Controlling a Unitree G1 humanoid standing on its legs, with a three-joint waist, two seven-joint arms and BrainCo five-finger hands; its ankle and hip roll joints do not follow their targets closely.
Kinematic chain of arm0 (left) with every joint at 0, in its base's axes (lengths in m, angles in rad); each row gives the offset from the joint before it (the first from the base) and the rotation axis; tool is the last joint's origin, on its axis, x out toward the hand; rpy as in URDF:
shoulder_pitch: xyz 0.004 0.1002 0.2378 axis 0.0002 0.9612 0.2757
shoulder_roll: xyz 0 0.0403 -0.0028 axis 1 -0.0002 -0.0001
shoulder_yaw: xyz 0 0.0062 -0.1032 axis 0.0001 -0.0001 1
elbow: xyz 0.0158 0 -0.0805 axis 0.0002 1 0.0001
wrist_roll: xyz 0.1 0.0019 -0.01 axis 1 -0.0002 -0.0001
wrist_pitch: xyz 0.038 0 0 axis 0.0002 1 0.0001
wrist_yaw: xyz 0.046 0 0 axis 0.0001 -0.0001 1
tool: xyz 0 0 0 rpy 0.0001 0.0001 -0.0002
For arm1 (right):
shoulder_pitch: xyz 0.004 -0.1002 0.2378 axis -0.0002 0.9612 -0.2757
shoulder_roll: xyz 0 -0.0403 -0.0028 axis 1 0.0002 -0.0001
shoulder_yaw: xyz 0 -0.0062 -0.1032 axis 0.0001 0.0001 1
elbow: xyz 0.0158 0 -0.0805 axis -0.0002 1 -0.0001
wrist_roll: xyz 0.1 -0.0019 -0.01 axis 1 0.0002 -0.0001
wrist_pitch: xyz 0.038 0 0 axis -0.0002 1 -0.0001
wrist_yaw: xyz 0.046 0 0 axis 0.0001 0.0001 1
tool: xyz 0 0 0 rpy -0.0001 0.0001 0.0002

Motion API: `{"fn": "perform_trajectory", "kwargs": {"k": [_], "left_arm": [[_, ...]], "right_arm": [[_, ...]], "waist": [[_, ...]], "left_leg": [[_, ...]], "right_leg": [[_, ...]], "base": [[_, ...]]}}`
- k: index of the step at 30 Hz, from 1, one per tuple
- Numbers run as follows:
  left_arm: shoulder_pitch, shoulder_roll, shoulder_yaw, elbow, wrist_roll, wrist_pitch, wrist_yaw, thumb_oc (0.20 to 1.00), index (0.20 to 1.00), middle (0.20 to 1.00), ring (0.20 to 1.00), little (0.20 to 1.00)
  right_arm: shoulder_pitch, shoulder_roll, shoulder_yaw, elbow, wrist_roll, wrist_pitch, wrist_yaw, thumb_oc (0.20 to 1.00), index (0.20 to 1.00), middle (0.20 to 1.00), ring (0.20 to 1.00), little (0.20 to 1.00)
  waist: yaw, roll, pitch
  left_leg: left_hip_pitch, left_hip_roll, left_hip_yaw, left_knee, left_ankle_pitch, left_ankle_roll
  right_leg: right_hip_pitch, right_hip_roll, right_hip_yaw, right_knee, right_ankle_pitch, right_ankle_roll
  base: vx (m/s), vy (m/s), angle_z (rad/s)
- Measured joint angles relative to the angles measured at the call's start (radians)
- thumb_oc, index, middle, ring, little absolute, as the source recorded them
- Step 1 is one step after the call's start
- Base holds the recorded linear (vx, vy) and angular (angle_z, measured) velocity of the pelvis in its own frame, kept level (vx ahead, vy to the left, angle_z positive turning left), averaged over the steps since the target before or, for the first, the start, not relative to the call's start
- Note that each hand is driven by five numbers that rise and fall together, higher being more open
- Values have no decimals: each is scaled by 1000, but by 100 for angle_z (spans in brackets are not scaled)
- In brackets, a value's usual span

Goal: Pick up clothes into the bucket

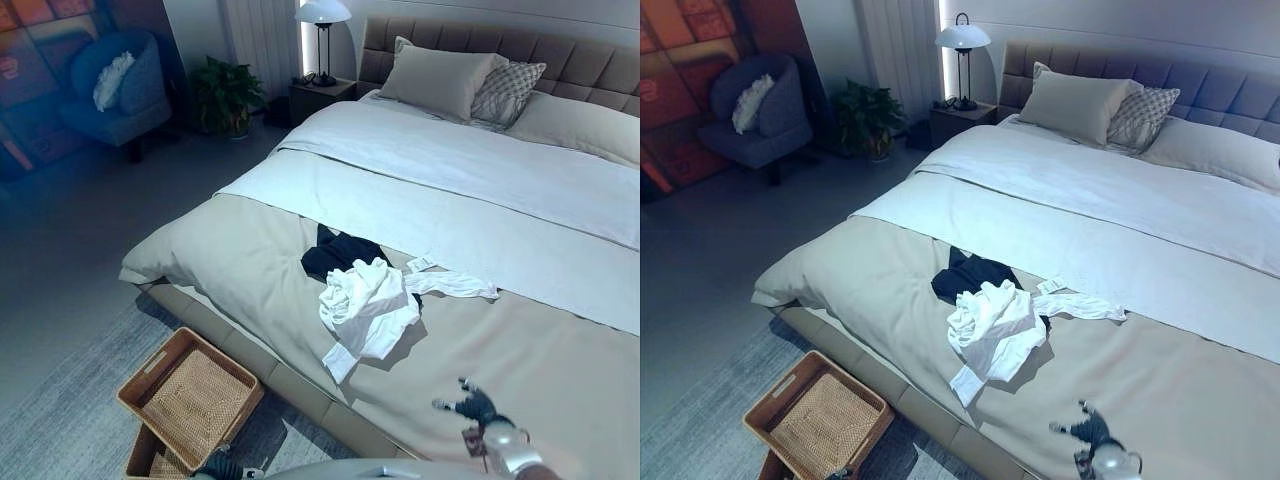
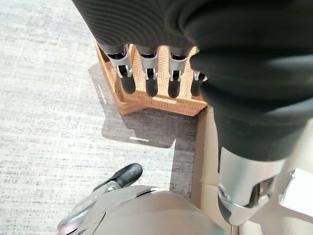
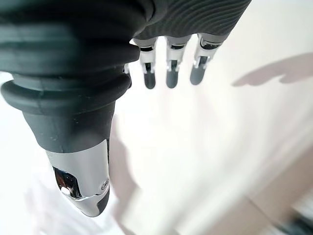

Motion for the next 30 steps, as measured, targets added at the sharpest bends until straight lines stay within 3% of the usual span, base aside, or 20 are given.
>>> {"fn": "perform_trajectory", "kwargs": {"k": [8,16,23,30], "left_arm": [[-31,1,-3,-43,-42,-2,39,1000,1000,1000,1000,1000],[-101,1,-5,-64,-91,-7,100,1000,1000,1000,1000,1000],[-211,12,-57,-84,-158,-22,172,1000,1000,1000,1000,1000],[-300,18,-91,-113,-201,-42,217,1000,1000,1000,1000,1000]], "right_arm": [[-215,-33,15,-5,10,-5,-62,1000,1000,1000,1000,1000],[-444,-56,58,-41,27,-11,-161,1000,1000,1000,1000,1000],[-706,-119,97,4,-14,-5,-280,1000,1000,1000,1000,1000],[-905,-157,129,103,-14,14,-338,1000,1000,1000,1000,1000]], "waist": [[48,-7,66],[96,-5,184],[131,14,317],[152,11,413]], "left_leg": [[-99,-1,-7,46,6,3],[-245,-12,-42,100,23,0],[-475,-30,-72,213,27,7],[-571,-55,-94,252,37,20]], "right_leg": [[-72,-4,-11,5,26,-1],[-178,-15,-35,6,57,-3],[-399,-48,-54,132,52,-5],[-505,-81,-68,217,38,-9]], "base": [[-72,18,2],[-73,48,11],[-75,84,11],[-33,59,12]]}}
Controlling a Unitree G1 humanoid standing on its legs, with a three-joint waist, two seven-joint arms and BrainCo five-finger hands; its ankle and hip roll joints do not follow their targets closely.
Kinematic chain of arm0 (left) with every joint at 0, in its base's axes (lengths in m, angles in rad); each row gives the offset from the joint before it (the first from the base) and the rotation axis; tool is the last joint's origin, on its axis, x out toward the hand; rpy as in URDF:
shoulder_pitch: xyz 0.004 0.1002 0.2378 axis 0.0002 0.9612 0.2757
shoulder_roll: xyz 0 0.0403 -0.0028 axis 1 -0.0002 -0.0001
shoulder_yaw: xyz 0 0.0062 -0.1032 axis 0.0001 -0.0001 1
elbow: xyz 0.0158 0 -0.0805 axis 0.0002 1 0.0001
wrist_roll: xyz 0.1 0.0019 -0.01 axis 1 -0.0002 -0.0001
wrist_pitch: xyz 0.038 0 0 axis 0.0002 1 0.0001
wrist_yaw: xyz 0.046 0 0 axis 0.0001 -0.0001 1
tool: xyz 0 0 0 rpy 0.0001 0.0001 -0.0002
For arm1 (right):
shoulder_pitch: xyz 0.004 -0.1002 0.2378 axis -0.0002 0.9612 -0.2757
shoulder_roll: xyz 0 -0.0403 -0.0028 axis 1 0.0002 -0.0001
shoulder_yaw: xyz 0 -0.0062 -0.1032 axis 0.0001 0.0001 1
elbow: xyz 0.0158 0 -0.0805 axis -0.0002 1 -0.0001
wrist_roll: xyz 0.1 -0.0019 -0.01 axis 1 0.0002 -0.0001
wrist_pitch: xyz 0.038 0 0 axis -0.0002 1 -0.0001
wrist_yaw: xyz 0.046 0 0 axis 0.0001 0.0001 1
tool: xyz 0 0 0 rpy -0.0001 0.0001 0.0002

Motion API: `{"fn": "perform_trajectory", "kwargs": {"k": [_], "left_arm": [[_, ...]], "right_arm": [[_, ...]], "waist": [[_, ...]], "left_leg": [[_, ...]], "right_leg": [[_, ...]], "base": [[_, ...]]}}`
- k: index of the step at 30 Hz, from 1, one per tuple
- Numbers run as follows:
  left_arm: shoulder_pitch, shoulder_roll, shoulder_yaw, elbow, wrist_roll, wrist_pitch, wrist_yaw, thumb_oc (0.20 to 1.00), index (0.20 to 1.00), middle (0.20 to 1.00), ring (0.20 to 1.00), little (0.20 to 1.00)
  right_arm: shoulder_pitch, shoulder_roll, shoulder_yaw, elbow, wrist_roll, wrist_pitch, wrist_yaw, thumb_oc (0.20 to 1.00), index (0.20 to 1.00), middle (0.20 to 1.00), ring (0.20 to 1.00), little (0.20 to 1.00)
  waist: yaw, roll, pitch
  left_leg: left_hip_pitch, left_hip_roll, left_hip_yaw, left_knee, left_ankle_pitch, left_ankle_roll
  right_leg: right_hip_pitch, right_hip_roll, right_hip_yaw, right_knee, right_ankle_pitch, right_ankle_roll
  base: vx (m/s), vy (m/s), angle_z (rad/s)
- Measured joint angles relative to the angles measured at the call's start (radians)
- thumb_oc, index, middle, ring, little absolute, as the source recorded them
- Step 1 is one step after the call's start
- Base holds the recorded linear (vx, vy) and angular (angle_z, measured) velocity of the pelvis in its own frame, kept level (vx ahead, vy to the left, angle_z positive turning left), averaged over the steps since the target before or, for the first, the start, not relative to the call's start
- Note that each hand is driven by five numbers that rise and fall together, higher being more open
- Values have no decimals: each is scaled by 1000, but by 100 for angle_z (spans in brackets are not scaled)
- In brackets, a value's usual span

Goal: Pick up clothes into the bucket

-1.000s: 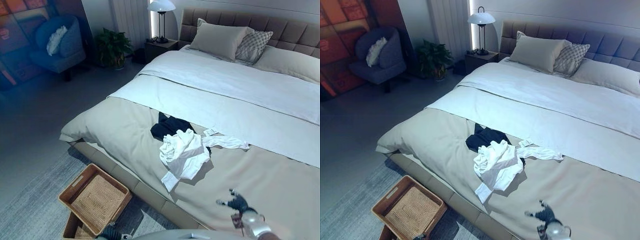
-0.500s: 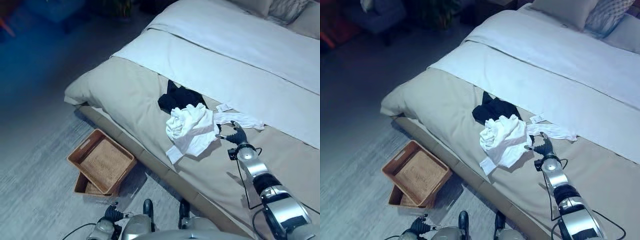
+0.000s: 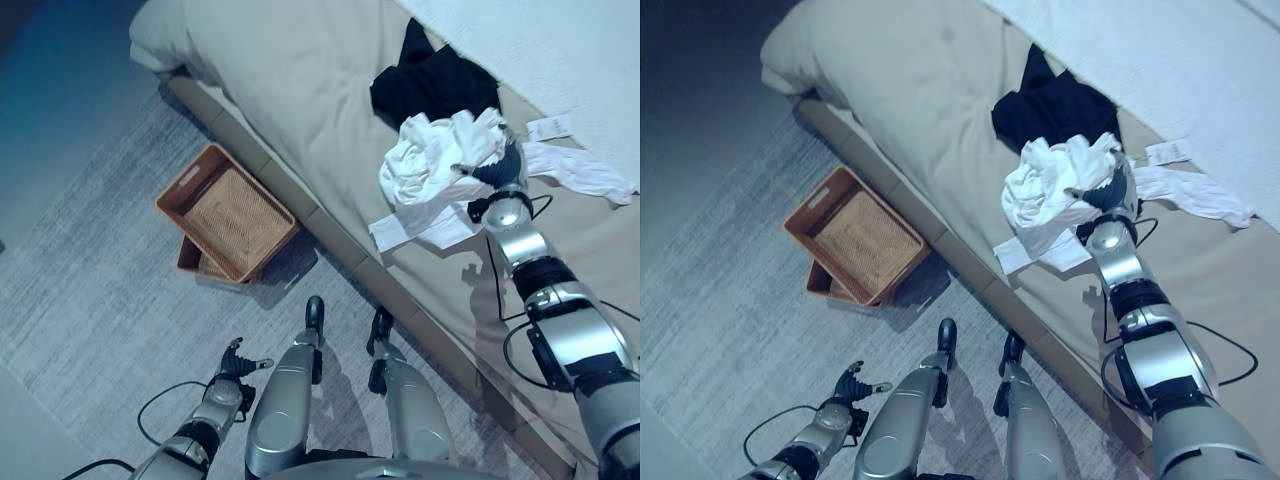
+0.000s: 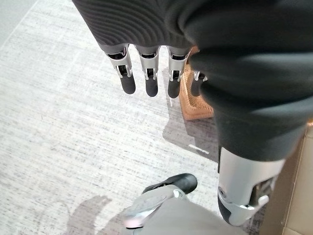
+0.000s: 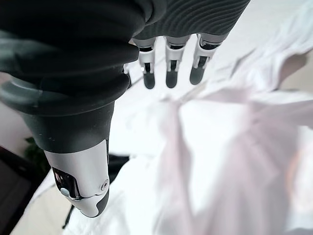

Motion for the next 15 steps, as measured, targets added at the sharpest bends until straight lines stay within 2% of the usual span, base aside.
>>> {"fn": "perform_trajectory", "kwargs": {"k": [5,10,11,12,13,14,15], "left_arm": [[-27,4,-17,-4,-43,-9,19,1000,1000,1000,1000,1000],[-37,6,-42,-7,-75,-11,27,1000,1000,1000,1000,1000],[-38,4,-49,-8,-77,-11,32,1000,1000,1000,1000,1000],[-39,4,-49,-7,-84,-13,33,1000,1000,1000,1000,1000],[-43,5,-59,-8,-86,-14,35,1000,1000,1000,1000,1000],[-48,6,-67,-7,-87,-16,37,1000,1000,1000,1000,1000],[-57,4,-67,-8,-87,-19,38,1000,1000,1000,1000,1000]], "right_arm": [[-142,-19,74,162,1,16,-6,1000,1000,1000,1000,1000],[-210,-16,123,213,-9,22,-12,1000,1000,1000,1000,1000],[-217,-14,137,216,-9,23,-16,849,849,849,849,849],[-229,-12,157,223,-9,24,-16,849,849,849,849,849],[-256,-11,181,232,-10,28,-15,398,398,398,398,398],[-272,-11,189,240,-12,29,-14,316,316,316,316,316],[-299,-11,200,266,-17,31,-7,200,200,200,200,200]], "waist": [[8,-7,9],[8,-21,21],[7,-22,21],[9,-22,21],[5,-22,21],[4,-22,21],[3,-22,21]], "left_leg": [[-71,-13,-17,17,9,12],[-108,-15,-18,27,11,16],[-109,-16,-18,27,11,16],[-110,-16,-18,27,11,16],[-115,-16,-17,27,12,16],[-117,-16,-17,26,12,17],[-119,-16,-17,27,12,17]], "right_leg": [[-64,-14,-12,22,-1,2],[-95,-16,-13,22,5,5],[-96,-16,-13,21,6,5],[-98,-17,-12,21,7,5],[-104,-17,-11,20,8,7],[-106,-17,-11,20,9,7],[-108,-16,-11,20,9,7]], "base": [[-14,38,11],[-4,12,1],[0,0,0],[0,0,0],[0,0,0],[0,0,0],[0,0,0]]}}
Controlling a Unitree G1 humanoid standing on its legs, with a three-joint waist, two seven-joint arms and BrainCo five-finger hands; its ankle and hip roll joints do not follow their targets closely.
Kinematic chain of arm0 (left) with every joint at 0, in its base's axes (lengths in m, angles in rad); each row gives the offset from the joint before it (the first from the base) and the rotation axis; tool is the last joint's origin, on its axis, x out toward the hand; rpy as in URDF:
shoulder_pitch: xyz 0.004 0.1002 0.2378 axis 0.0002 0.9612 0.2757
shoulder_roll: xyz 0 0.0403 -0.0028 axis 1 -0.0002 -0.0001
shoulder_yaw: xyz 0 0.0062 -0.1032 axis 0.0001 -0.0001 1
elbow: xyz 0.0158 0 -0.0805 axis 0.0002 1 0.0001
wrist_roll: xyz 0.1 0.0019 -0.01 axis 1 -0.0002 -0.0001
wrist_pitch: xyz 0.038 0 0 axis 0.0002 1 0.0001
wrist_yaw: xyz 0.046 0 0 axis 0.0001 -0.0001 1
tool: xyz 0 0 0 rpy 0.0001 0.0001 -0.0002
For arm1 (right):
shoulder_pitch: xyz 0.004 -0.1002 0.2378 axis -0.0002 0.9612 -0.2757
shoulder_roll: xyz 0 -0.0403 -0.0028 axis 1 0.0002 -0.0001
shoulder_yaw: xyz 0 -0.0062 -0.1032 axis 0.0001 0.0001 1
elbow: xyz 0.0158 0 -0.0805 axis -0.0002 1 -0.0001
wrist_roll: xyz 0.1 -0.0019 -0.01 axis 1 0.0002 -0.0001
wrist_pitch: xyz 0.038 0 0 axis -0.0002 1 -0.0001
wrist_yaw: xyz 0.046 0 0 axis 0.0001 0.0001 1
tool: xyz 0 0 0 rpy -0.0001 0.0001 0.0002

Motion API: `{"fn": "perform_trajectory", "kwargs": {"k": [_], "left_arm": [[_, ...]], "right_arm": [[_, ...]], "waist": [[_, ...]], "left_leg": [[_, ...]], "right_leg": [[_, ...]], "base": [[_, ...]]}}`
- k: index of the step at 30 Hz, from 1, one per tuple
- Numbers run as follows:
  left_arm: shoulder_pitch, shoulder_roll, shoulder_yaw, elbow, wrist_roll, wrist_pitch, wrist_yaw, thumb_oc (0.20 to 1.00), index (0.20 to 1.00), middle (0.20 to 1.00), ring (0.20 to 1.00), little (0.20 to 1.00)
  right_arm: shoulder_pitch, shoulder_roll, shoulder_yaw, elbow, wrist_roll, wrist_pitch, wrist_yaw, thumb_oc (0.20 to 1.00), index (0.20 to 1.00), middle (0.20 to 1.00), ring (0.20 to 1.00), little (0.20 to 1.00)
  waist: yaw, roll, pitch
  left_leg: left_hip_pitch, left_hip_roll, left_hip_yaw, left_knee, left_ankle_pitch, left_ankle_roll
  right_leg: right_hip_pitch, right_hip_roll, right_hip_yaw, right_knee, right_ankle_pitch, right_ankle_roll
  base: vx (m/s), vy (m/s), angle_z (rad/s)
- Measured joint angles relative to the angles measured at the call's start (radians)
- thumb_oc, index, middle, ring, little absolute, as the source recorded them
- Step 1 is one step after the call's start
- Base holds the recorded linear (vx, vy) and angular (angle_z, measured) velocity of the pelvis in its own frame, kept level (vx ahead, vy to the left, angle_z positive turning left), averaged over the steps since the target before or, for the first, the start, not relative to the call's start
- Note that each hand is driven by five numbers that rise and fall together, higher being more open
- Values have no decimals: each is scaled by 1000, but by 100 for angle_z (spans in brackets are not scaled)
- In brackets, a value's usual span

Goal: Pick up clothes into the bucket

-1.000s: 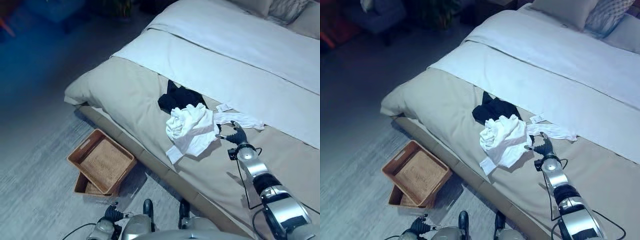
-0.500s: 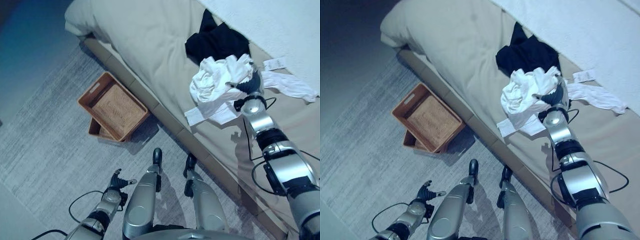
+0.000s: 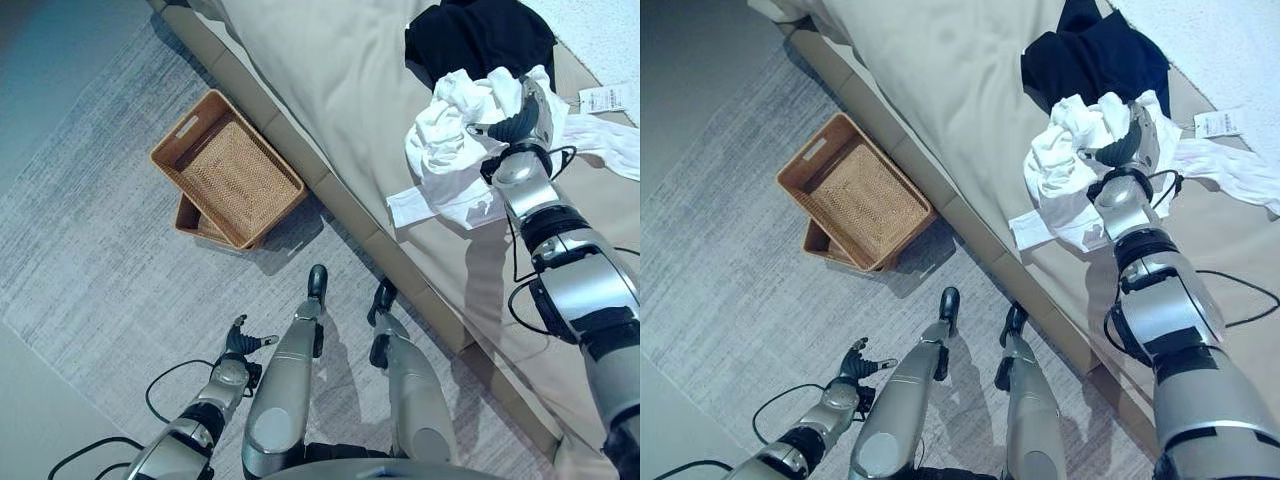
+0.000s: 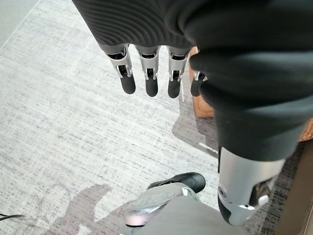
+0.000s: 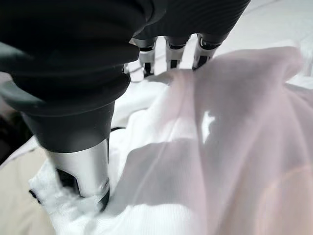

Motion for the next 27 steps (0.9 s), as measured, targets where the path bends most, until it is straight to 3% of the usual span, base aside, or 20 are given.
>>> {"fn": "perform_trajectory", "kwargs": {"k": [7,14,20,22,25,27], "left_arm": [[-38,-7,-13,-17,-41,-1,1,1000,1000,1000,1000,1000],[-58,-9,-18,-41,-67,-1,-1,1000,1000,1000,1000,1000],[-36,36,8,-77,-78,-1,-4,1000,1000,1000,1000,1000],[-5,75,48,-161,-78,-7,1,1000,1000,1000,1000,1000],[6,122,79,-261,-77,-9,2,1000,1000,1000,1000,1000],[41,161,110,-453,-78,-12,2,1000,1000,1000,1000,1000]], "right_arm": [[-130,-12,113,121,-4,41,83,200,200,200,200,200],[-139,-49,110,74,4,54,119,200,200,200,200,200],[-131,-152,107,-252,62,29,88,200,200,200,200,200],[-127,-218,74,-433,60,10,49,200,200,200,200,200],[-120,-264,2,-534,54,6,6,200,200,200,200,200],[-66,-311,-100,-650,31,11,-24,200,200,200,200,200]], "waist": [[-12,-4,-2],[-28,-11,-3],[-67,-49,-3],[-77,-75,-15],[-81,-97,-31],[-77,-101,-32]], "left_leg": [[-11,2,-1,-2,2,-1],[-12,1,-2,1,2,-1],[49,6,25,4,3,-2],[87,7,42,-2,3,-2],[116,13,56,-7,2,-3],[160,17,72,-22,1,-5]], "right_leg": [[-11,2,-1,-3,1,0],[-9,4,-1,-5,2,0],[40,8,28,-8,13,-8],[67,9,50,-11,14,-7],[90,15,67,-25,23,-1],[128,18,75,-36,30,-1]], "base": [[0,0,0],[7,-16,1],[22,-12,-12],[30,-36,-26],[42,-46,-20],[48,-55,-14]]}}
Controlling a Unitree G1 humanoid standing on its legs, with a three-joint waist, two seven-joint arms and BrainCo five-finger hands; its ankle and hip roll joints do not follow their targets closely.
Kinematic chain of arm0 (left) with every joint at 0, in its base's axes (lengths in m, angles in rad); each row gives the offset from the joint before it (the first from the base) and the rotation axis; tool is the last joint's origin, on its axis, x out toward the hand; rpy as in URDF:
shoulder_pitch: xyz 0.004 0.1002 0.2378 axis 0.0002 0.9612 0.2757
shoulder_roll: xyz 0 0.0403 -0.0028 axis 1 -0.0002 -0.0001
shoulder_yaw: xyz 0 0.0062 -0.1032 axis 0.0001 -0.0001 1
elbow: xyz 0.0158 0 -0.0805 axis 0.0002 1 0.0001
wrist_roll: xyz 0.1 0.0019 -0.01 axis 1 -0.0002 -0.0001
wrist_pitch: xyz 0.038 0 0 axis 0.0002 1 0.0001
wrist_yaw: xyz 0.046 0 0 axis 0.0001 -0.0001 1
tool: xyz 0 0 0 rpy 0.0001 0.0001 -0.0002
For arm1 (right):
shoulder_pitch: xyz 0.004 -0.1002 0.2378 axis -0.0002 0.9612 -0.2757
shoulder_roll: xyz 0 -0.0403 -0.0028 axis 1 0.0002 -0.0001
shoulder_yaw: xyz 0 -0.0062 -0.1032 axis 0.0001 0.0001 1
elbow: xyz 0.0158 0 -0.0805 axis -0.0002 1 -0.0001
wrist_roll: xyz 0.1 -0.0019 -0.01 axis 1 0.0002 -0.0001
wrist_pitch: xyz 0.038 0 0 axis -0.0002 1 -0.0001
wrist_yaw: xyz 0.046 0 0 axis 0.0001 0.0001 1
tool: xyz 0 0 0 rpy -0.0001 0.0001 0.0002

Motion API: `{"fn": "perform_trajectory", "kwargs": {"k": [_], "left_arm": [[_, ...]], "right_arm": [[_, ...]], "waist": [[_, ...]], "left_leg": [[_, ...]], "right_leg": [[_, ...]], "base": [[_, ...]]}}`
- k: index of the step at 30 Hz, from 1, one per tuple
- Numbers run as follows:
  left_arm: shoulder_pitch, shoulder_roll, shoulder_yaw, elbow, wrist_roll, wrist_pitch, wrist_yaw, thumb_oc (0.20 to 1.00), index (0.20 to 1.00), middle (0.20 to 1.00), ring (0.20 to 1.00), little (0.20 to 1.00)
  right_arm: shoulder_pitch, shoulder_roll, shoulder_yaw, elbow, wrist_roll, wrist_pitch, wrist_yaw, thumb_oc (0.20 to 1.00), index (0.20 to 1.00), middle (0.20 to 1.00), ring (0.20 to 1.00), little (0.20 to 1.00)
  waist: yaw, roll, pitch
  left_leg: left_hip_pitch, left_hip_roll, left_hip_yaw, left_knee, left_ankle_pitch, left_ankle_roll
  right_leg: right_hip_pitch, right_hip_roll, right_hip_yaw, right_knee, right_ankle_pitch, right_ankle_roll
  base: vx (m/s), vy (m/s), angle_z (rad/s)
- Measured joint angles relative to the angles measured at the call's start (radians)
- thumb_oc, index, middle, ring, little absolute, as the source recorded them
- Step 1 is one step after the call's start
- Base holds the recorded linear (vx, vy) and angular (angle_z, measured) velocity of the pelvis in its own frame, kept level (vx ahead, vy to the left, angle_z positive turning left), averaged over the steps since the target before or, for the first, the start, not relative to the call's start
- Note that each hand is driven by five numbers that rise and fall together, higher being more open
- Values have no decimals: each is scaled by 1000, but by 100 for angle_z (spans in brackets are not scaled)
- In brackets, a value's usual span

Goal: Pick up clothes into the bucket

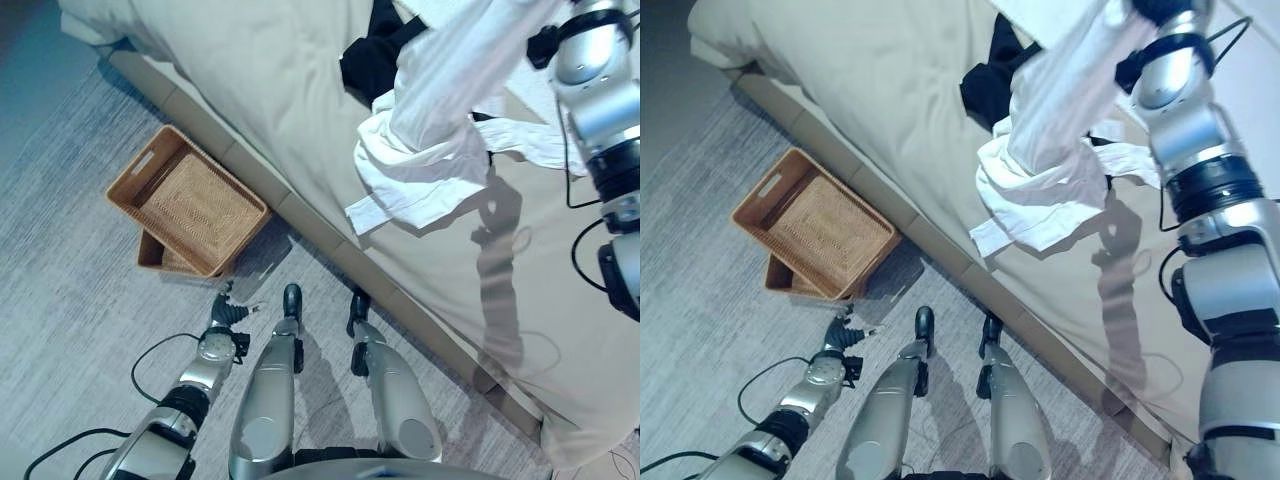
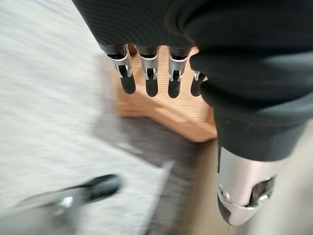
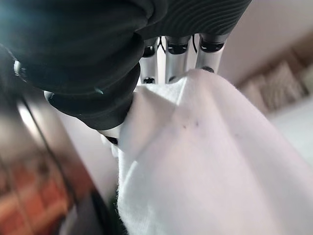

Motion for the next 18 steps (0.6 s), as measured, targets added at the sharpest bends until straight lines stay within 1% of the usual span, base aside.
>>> {"fn": "perform_trajectory", "kwargs": {"k": [1,3,4,6,7,8,9,10,11,13,14,15,16,17,18], "left_arm": [[3,11,9,-38,0,-4,-1,1000,1000,1000,1000,1000],[3,38,15,-130,1,-7,-2,1000,1000,1000,1000,1000],[5,65,11,-221,4,-11,-9,1000,1000,1000,1000,1000],[12,104,9,-364,12,-17,-31,1000,1000,1000,1000,1000],[-8,108,9,-390,20,-15,-39,1000,1000,1000,1000,1000],[-16,124,8,-457,22,-17,-54,1000,1000,1000,1000,1000],[-34,127,9,-486,22,-16,-64,1000,1000,1000,1000,1000],[-56,134,7,-524,25,-16,-76,1000,1000,1000,1000,1000],[-67,141,7,-555,37,-11,-80,1000,1000,1000,1000,1000],[-107,147,10,-610,69,-2,-83,1000,1000,1000,1000,1000],[-127,140,9,-612,82,-7,-85,1000,1000,1000,1000,1000],[-145,141,9,-632,102,-6,-88,1000,1000,1000,1000,1000],[-153,141,8,-643,104,-7,-89,1000,1000,1000,1000,1000],[-196,121,0,-632,105,10,-88,1000,1000,1000,1000,1000],[-215,118,-10,-623,105,12,-91,1000,1000,1000,1000,1000]], "right_arm": [[8,-6,-10,-18,-6,0,-11,200,200,200,200,200],[43,-13,-43,-71,-15,0,-26,200,200,200,200,200],[66,-16,-72,-105,-23,-2,-34,200,200,200,200,200],[77,-19,-77,-167,-24,-6,-34,200,200,200,200,200],[85,-20,-75,-182,-25,-7,-32,200,200,200,200,200],[99,-19,-75,-208,-24,-9,-24,200,200,200,200,200],[110,-20,-73,-221,-22,-10,-16,200,200,200,200,200],[133,-19,-70,-238,-21,-19,2,200,200,200,200,200],[157,-15,-63,-253,-14,-23,24,200,200,200,200,200],[197,-23,-51,-325,9,-32,72,200,200,200,200,200],[209,-23,-37,-339,12,-40,90,200,200,200,200,200],[228,-25,-8,-375,36,-43,128,200,200,200,200,200],[237,-26,5,-394,49,-46,143,200,200,200,200,200],[240,-32,50,-415,99,-44,190,200,200,200,200,200],[244,-30,75,-428,118,-46,214,200,200,200,200,200]], "waist": [[-2,0,-1],[-7,2,-25],[-21,5,-45],[-27,13,-59],[-35,17,-73],[-30,21,-86],[-40,23,-96],[-47,28,-112],[-62,29,-137],[-59,30,-150],[-63,32,-172],[-80,35,-202],[-88,33,-213],[-92,31,-219],[-91,31,-224]], "left_leg": [[20,0,3,-5,-2,-3],[52,1,10,-29,-6,-9],[68,2,16,-42,-5,-10],[100,2,25,-61,8,-11],[105,3,30,-66,6,-15],[122,3,34,-78,11,-13],[135,4,40,-87,10,-16],[159,4,42,-101,13,-14],[175,8,51,-109,10,-18],[219,9,64,-133,13,-18],[222,10,65,-135,12,-18],[237,11,70,-150,12,-19],[249,14,77,-160,12,-19],[287,18,94,-178,11,-19],[303,21,99,-186,11,-20]], "right_leg": [[18,0,4,-6,0,0],[45,2,12,-28,3,5],[61,5,18,-45,11,13],[88,7,25,-62,24,9],[93,7,27,-71,25,8],[110,10,34,-87,36,8],[120,13,39,-97,36,9],[145,16,42,-116,43,9],[162,21,49,-131,47,9],[200,28,59,-162,60,6],[206,28,64,-171,60,7],[219,32,67,-185,62,10],[225,36,74,-190,62,10],[251,45,88,-196,66,11],[261,47,91,-196,66,11]], "base": [[43,-57,-15],[51,-67,-13],[31,-49,-9],[25,-31,-13],[49,-41,-17],[58,-37,-16],[50,-55,-15],[52,-56,-13],[30,-46,-13],[41,-36,-23],[63,-44,-20],[55,-25,-13],[73,-33,-29],[38,-6,-33],[54,-9,-39]]}}
